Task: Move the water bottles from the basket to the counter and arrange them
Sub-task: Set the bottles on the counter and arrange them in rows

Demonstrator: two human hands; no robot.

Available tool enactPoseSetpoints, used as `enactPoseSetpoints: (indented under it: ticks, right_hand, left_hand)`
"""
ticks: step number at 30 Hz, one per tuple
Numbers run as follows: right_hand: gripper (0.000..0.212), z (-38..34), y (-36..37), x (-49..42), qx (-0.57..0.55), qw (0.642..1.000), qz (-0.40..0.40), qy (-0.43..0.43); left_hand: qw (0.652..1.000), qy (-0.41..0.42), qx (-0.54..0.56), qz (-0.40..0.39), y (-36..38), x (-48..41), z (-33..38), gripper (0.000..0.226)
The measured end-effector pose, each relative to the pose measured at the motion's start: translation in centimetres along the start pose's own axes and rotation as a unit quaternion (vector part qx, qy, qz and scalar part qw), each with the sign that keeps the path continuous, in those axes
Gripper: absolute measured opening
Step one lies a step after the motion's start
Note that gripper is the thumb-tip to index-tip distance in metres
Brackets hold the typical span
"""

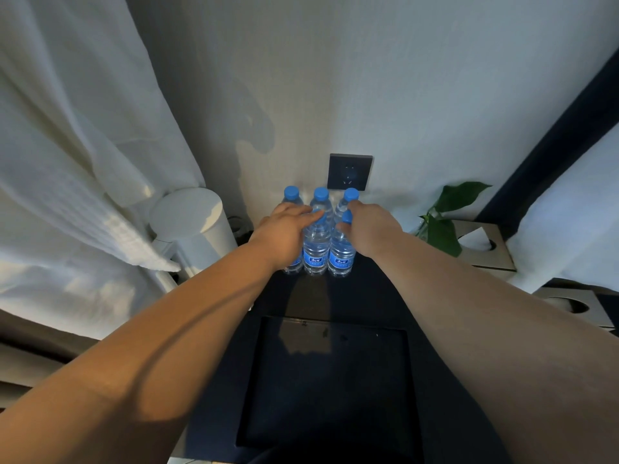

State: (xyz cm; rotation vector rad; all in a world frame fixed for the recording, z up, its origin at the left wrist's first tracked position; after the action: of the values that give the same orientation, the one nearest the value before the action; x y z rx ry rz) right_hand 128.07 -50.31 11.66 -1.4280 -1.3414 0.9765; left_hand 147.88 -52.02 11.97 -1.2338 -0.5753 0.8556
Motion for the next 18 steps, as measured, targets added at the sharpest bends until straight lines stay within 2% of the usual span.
enactPoseSetpoints:
  ticks: [18]
  right_hand:
    - [0.05,0.11,0.03,0.18,-0.001,1.0,-0.013,-0.018]
  left_hand:
    - [1.0,0.012,0.001,-0.003,-0.11,-0.12,-0.18,0.054]
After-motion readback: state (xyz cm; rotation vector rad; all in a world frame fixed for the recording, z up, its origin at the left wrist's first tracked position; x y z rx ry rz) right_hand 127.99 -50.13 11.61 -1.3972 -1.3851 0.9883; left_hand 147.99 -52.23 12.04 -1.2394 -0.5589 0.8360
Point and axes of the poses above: each hand's wrist, its own x-axis away from the middle knuckle, its own y-axis out of the palm, z = x × y, the point moved 4 cm from there along -x, towards the middle knuckle
